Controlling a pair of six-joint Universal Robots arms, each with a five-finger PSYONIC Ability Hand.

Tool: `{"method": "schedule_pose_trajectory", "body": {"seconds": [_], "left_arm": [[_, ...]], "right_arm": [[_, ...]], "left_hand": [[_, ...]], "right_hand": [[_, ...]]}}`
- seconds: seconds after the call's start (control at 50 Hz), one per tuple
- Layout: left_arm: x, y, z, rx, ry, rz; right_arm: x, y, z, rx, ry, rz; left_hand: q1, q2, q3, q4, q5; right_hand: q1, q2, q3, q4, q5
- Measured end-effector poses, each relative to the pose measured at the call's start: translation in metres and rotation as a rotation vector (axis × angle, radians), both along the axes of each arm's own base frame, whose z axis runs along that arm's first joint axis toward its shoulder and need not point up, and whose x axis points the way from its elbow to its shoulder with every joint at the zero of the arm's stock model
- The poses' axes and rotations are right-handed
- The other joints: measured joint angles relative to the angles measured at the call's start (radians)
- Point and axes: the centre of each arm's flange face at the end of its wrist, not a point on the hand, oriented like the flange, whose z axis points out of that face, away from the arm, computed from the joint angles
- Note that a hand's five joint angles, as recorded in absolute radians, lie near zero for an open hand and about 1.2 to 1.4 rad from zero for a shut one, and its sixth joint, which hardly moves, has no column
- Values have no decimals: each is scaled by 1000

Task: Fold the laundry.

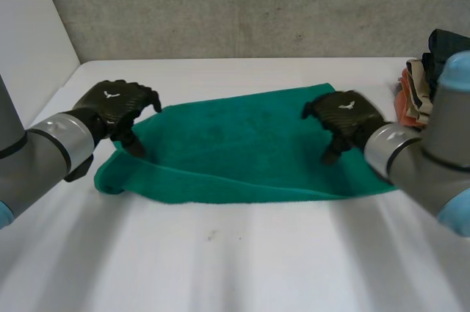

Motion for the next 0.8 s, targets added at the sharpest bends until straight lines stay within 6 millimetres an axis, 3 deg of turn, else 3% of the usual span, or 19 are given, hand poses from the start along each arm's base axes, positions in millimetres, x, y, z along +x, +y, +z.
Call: {"method": "schedule_pose_trajectory", "body": {"seconds": [0.08, 0.16, 0.32, 0.52, 0.64, 0.8], "left_arm": [[11, -10, -3, 13, -26, 38], [19, -19, -11, 33, -56, 59], [31, -45, -48, 125, -129, 73], [27, -64, -88, 219, -177, 46], [23, -68, -97, 232, -200, 32], [21, -68, -103, 227, -244, 26]], "right_arm": [[-19, -1, 18, 9, 66, -60], [-31, 1, 21, 29, 126, -67], [-52, 2, -4, 72, 217, -45], [-72, -7, -34, 101, 235, -78], [-81, -9, -44, 120, 223, -88], [-87, -8, -50, 125, 208, -91]], "left_hand": [[0, -16, -11, -15, -19], [0, -20, -11, -18, -23], [0, -20, -11, -20, -24], [0, -20, -11, -20, -24], [17, -2, 4, 4, 7], [337, 296, 292, 292, 283]], "right_hand": [[0, 0, 0, -1, 0], [0, 0, 0, -1, 0], [0, 0, 0, -1, -3], [0, 0, 0, -1, -3], [0, 0, 0, -1, -3], [0, 0, 0, -1, -3]]}}
